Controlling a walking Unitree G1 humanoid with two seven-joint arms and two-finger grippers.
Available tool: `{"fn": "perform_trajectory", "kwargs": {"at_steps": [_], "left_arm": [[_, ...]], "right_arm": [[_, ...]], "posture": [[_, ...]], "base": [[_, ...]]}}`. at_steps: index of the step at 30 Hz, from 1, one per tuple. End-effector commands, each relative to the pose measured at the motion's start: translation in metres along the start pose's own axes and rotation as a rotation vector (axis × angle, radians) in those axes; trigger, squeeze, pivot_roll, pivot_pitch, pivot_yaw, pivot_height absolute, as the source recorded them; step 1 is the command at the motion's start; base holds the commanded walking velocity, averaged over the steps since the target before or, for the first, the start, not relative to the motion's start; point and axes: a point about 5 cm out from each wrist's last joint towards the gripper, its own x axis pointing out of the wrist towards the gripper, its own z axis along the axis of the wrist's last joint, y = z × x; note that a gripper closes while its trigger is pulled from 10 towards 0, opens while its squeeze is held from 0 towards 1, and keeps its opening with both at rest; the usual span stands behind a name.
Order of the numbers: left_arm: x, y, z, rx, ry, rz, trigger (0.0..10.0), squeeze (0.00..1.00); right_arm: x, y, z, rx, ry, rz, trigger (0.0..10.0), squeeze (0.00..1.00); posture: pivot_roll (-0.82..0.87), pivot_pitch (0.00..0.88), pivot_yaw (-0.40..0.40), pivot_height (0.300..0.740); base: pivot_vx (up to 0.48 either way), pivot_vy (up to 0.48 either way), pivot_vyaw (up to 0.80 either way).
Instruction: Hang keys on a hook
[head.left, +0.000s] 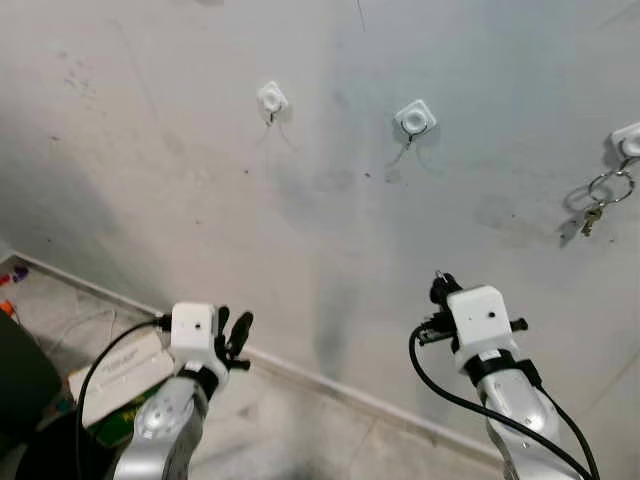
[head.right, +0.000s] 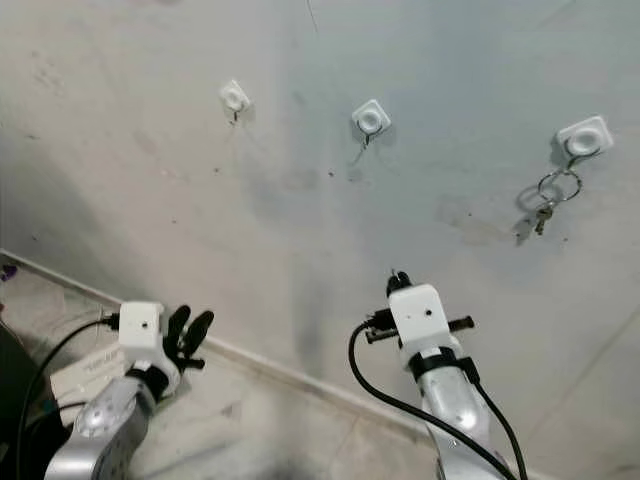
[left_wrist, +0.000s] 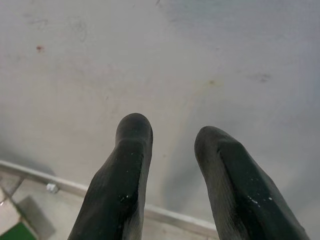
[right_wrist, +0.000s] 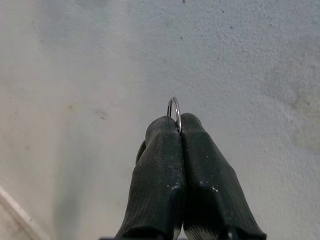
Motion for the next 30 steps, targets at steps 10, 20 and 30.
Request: {"fn": "perform_trajectory", "kwargs": {"at_steps": [10,20,30], "left_arm": [[0.006,0.0,0.003,0.0,-0.012,-0.014,10.0,0.0],[0.028,-0.023,0.028,0.0,-0.092,-0.195,10.0,0.0],[0.022,-0.049,0.029,0.048,-0.053,-0.415,10.0,0.0]], "right_arm": [[0.011,0.001,0.011,0.03,-0.042,-0.009,10.0,0.0],[0.032,0.005,0.024,0.039,-0.097,0.036,10.0,0.0],[0.057,0.009,0.033,0.079,-0.147,0.078,10.0,0.0]], "posture": [[-0.07,0.0,0.102,0.74],[-0.07,0.0,0.102,0.74],[-0.03,0.0,0.104,0.74]], "base": [[0.0,0.0,0.0],[0.0,0.0,0.0],[0.0,0.0,0.0]]}}
